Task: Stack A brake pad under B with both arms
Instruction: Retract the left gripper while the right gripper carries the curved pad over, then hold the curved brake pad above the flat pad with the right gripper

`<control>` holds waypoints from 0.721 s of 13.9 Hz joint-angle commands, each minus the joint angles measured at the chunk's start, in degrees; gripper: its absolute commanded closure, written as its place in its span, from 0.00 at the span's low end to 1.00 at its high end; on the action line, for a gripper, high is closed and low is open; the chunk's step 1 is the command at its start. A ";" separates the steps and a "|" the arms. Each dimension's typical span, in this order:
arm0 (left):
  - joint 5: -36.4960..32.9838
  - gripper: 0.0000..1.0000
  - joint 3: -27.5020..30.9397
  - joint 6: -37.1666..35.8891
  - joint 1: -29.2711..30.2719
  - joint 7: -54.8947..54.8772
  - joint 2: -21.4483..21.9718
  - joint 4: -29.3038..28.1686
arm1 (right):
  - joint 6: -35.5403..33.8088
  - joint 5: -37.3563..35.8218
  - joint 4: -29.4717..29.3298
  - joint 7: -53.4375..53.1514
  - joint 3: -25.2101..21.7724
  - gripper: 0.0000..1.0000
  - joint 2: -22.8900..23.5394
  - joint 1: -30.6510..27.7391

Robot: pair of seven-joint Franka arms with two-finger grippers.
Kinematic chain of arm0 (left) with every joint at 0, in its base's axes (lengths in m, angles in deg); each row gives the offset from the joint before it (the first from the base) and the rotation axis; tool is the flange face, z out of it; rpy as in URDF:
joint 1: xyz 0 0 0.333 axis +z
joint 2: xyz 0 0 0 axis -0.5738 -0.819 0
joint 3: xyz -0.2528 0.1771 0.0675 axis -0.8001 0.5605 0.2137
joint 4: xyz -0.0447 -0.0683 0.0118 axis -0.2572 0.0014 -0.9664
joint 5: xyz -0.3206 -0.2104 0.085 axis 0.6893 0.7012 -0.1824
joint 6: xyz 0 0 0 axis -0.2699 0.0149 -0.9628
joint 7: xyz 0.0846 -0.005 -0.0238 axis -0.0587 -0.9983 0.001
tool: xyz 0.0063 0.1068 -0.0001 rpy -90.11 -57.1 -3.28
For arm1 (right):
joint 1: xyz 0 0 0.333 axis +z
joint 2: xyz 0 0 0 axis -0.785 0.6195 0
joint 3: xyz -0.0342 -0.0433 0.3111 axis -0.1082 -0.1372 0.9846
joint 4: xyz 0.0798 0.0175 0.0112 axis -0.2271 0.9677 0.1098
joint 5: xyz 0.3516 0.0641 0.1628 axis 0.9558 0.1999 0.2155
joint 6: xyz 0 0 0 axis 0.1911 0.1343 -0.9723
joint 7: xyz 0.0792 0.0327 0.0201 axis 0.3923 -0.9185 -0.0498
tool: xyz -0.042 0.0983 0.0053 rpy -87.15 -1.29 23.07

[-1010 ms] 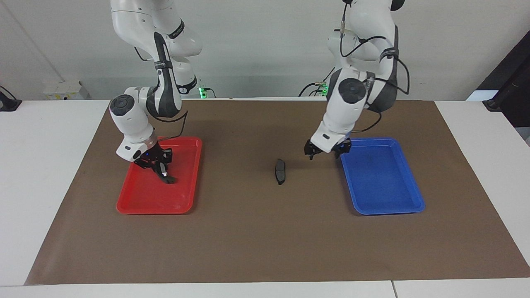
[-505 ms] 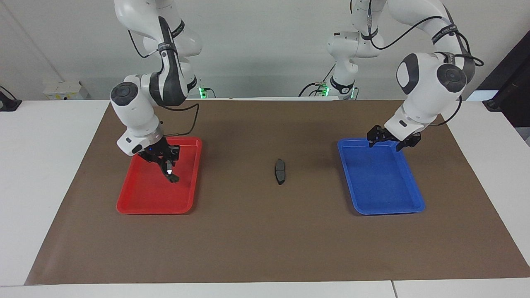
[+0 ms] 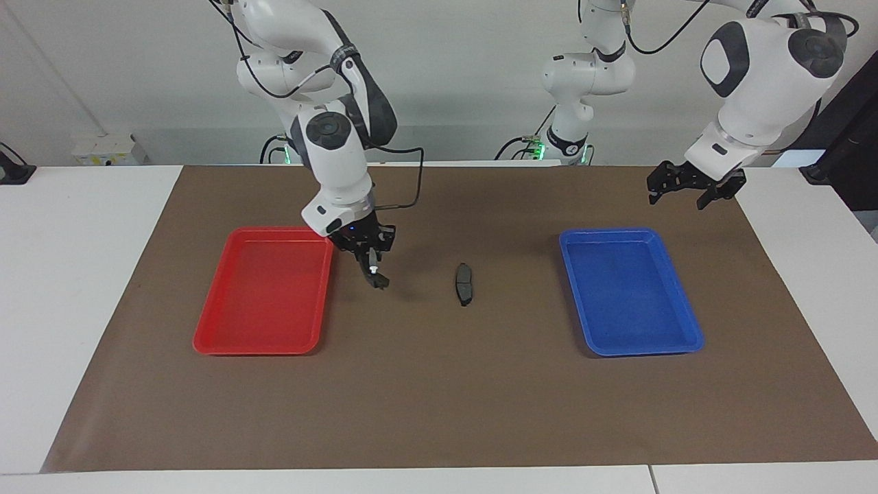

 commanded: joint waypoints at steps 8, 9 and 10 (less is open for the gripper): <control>-1.25 0.00 -0.52 -7.66 0.52 -1.08 -5.36 9.27 | 3.39 -6.07 -14.83 -15.04 -0.07 1.00 17.66 10.96; -1.25 0.00 -0.52 -7.75 0.61 -0.91 -5.27 9.27 | 3.92 -6.16 -14.74 -15.40 -0.07 1.00 17.75 10.97; -1.25 0.00 -0.52 -7.92 0.61 -0.64 -5.09 9.18 | 4.36 -6.16 -14.74 -15.66 -0.07 1.00 18.27 11.31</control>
